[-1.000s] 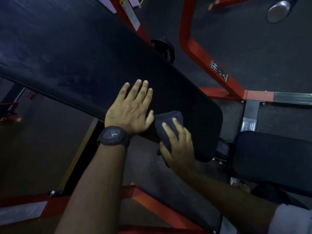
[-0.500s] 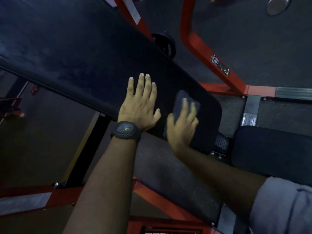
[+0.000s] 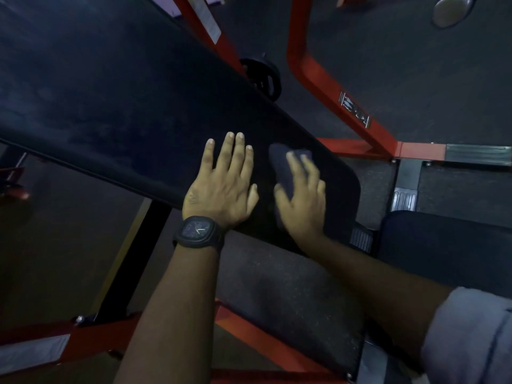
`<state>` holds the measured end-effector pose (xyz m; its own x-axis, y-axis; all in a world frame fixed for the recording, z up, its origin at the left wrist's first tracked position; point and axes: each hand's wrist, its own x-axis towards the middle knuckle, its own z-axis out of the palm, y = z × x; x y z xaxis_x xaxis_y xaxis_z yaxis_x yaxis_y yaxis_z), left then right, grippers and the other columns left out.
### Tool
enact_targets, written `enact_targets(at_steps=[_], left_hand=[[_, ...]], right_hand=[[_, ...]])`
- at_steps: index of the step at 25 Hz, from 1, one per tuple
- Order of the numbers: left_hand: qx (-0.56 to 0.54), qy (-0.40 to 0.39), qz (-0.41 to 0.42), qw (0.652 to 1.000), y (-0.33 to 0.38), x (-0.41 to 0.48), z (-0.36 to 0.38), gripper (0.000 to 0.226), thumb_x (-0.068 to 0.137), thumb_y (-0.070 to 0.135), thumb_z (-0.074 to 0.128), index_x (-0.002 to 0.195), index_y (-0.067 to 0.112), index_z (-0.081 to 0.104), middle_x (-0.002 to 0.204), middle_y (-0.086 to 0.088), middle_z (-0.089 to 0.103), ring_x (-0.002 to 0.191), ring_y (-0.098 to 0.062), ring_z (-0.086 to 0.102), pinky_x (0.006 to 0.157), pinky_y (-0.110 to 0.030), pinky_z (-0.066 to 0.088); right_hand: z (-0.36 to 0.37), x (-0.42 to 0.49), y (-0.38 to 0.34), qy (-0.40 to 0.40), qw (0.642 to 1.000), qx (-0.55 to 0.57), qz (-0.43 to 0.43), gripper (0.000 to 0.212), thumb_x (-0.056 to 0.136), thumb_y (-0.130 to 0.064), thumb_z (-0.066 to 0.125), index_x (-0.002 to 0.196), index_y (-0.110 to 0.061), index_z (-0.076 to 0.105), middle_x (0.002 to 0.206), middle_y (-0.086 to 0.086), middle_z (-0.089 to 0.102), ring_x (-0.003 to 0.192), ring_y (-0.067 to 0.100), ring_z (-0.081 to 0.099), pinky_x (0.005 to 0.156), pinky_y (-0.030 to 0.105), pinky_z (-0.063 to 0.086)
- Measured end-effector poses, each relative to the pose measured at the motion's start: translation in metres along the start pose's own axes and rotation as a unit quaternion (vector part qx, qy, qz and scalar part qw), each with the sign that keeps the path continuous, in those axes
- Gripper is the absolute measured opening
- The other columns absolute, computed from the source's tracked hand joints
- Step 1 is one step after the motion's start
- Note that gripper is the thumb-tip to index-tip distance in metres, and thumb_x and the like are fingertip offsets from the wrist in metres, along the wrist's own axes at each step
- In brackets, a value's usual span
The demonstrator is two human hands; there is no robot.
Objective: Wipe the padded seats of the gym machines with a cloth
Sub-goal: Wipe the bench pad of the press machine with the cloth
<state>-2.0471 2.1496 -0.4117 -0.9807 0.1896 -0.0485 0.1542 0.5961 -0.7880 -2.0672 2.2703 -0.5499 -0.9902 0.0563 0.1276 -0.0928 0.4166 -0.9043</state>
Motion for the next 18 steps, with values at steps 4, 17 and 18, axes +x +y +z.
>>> enact_targets(at_steps=[4, 17, 18], left_hand=[[-0.001, 0.005, 0.001, 1.000, 0.001, -0.001, 0.000, 0.076, 0.101, 0.053, 0.020, 0.159, 0.004, 0.017, 0.167, -0.022, 0.015, 0.155, -0.035, 0.012, 0.123, -0.058, 0.006], [0.006, 0.015, 0.014, 1.000, 0.000, 0.000, 0.002, 0.073, 0.101, 0.053, 0.022, 0.159, 0.008, 0.023, 0.166, -0.020, 0.020, 0.155, -0.034, 0.017, 0.122, -0.058, 0.012], [0.009, 0.014, 0.015, 1.000, 0.000, 0.000, 0.002, 0.073, 0.101, 0.053, 0.022, 0.159, 0.008, 0.023, 0.166, -0.019, 0.020, 0.154, -0.034, 0.017, 0.123, -0.058, 0.012]], right_hand=[[0.003, 0.022, -0.035, 0.026, 0.999, -0.005, 0.023, 0.067, 0.092, -0.036, 0.057, 0.155, -0.036, 0.033, 0.161, 0.003, 0.029, 0.125, 0.034, 0.046, 0.101, 0.045, 0.044], [-0.008, 0.103, -0.018, -0.005, 0.982, 0.023, 0.189, 0.064, 0.095, -0.038, 0.053, 0.155, -0.037, 0.031, 0.160, 0.002, 0.030, 0.128, 0.037, 0.045, 0.103, 0.046, 0.044], [-0.008, 0.097, -0.022, -0.008, 0.982, 0.008, 0.186, 0.064, 0.095, -0.037, 0.054, 0.155, -0.037, 0.031, 0.160, 0.002, 0.030, 0.128, 0.037, 0.044, 0.104, 0.047, 0.043]])
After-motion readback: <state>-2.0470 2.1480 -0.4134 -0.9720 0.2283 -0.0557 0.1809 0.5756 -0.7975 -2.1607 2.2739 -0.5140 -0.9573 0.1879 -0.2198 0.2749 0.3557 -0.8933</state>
